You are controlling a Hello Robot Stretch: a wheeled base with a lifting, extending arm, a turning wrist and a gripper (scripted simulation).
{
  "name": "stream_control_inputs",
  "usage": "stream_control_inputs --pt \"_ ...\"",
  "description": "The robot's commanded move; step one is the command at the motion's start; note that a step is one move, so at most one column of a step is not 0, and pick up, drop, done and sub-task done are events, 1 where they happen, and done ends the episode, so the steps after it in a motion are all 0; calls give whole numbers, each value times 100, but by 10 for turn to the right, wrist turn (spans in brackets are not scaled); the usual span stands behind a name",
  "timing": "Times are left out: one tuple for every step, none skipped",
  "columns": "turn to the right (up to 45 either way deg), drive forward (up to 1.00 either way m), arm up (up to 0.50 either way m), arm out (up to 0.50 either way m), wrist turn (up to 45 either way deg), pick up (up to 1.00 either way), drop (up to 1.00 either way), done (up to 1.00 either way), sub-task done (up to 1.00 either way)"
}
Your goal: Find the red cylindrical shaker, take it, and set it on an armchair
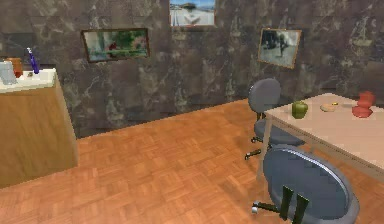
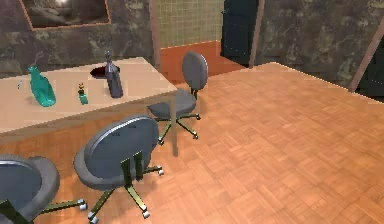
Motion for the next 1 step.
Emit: stream_control_inputs --pt "-60 0 0 0 0 0 0 0 0"
